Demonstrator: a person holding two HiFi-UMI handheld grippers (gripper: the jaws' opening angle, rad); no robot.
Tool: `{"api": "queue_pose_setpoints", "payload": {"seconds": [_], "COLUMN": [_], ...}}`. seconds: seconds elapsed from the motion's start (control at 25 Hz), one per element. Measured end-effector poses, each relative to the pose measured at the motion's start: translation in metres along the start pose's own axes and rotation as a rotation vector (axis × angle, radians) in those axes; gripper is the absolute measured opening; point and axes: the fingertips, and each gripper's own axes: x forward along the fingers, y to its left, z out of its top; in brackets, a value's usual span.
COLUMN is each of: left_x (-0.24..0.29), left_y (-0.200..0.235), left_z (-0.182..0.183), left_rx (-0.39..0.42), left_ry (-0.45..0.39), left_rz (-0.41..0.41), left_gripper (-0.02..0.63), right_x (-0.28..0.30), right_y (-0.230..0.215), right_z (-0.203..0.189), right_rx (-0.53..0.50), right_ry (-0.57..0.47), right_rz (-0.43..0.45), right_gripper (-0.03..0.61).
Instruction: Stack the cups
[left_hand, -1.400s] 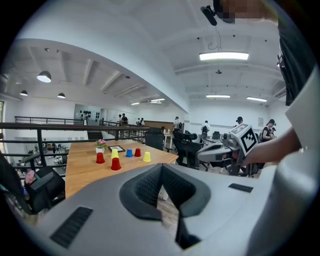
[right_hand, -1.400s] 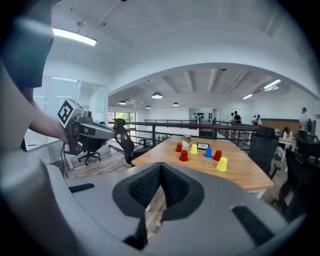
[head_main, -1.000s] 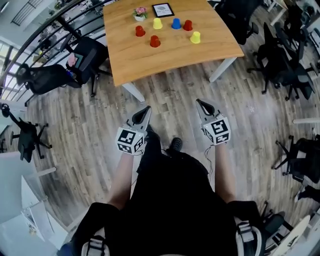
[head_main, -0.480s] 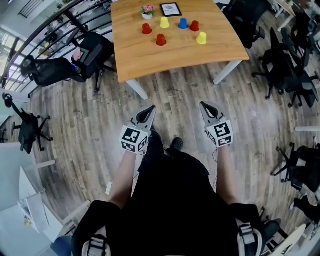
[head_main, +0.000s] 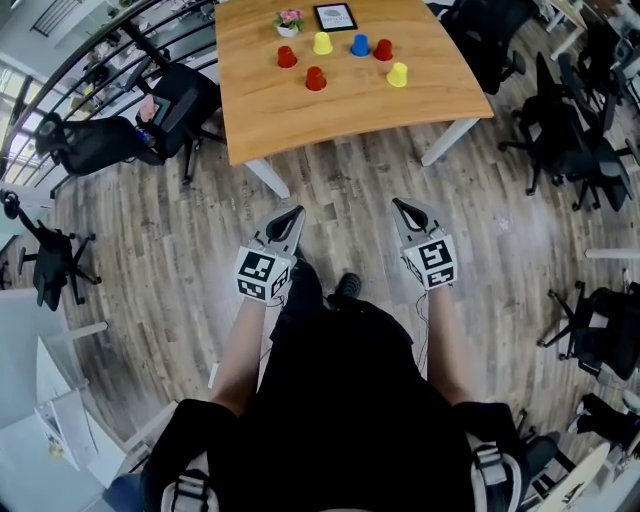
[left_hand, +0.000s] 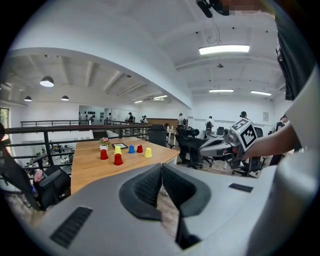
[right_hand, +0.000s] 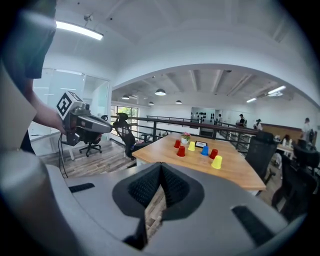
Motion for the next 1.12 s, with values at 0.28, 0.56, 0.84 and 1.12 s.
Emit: {"api": "queue_pose_setpoints", "payload": {"seconds": [0.28, 0.56, 0.84, 1.12], "left_x": [0.002, 0.006, 0.015, 0.024], "left_y": [0.006, 0.009, 0.016, 0.032], "left_z": [0.012, 0.015, 0.018, 0.022], "left_rx": [0.02, 0.029, 0.042, 0.032], "left_ry": [-0.038, -0.037, -0.038, -0.04], "left_rz": [-0.001, -0.02, -0.026, -0.056], "left_gripper": [0.024, 0.121, 0.184, 0.222], "right_x": [0.007, 0.01, 0.01, 0.017], "right_y": [0.002, -0.001, -0.012, -0.022], "right_z": [0.008, 0.013, 0.015, 0.017], "right_rx": [-0.003, 0.007, 0.026, 0.059], "right_ry": [-0.014, -0.032, -0.037, -0.034], "right_rz": [0.005, -0.009, -0.069, -0.11], "right_gripper": [0.015, 0.112, 0.244, 0.272]}}
